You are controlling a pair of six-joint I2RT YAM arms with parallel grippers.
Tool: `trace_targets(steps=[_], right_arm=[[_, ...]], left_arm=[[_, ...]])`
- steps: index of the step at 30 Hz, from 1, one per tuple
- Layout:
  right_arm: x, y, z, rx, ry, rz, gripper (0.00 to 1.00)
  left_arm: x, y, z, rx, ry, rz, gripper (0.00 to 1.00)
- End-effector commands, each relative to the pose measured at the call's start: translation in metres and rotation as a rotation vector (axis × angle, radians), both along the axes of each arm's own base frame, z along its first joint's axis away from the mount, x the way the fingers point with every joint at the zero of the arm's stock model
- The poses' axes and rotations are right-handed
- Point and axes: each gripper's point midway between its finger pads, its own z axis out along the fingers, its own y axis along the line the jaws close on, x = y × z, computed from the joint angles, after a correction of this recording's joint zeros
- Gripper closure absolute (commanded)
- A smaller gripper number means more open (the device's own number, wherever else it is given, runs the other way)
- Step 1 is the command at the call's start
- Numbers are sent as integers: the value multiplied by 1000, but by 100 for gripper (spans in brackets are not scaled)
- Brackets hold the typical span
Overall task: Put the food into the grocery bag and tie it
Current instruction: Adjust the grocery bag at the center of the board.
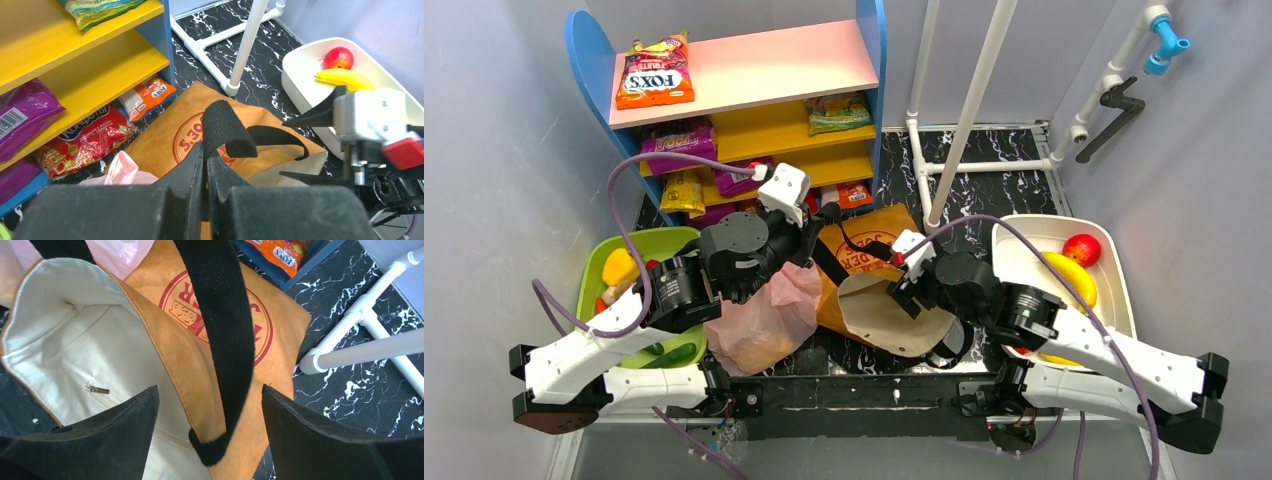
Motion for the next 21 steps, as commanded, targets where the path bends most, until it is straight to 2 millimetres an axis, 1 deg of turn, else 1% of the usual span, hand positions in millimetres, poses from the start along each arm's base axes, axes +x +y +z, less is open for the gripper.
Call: trace_targets(steps=[1, 5, 7, 8, 9, 11, 12, 13, 14, 15, 16, 17, 18, 19, 20, 21], right_arm=[[11, 17, -8, -34, -36, 15, 19], [18, 30, -14, -37, -50, 18, 21], [22, 37, -16, -38, -54, 19, 25], [23, 41, -16, -40, -53, 24, 34], [24, 45, -19, -56, -44, 27, 48], [28, 51, -25, -116, -3, 13, 90], [36, 49, -18, -117, 10, -65, 99], [38, 48, -6, -91, 30, -111, 99], [38, 48, 12, -50, 28, -129, 99], [39, 44, 42, 16, 25, -167, 99], [40, 38, 72, 93, 18, -211, 99], [41, 33, 95, 148, 14, -252, 99], [46, 26, 117, 201, 19, -329, 99], [48, 23, 127, 217, 19, -362, 99], [51, 20, 146, 241, 17, -402, 99], [55, 17, 158, 248, 12, -439, 99]], left_arm=[[0, 13, 23, -55, -49, 31, 100], [0, 17, 25, -62, -54, 35, 100], [-2, 18, 26, -64, -52, 33, 100], [-2, 20, 26, -64, -53, 34, 100], [-3, 21, 26, -62, -52, 35, 100], [-5, 29, 26, -63, -49, 42, 100], [-8, 33, 25, -66, -48, 38, 100], [-10, 34, 21, -48, -48, 21, 100], [-12, 35, 17, -31, -40, 13, 84], [-15, 36, 12, -9, -18, 3, 39], [-18, 36, 9, -13, -1, -6, 19], [-22, 37, 8, -38, 19, -13, 9], [-26, 34, 5, -56, 43, -36, 2], [-29, 28, 2, -60, 59, -62, 2], [-35, 18, -6, -52, 90, -111, 2], [-38, 11, -13, -45, 116, -133, 2]])
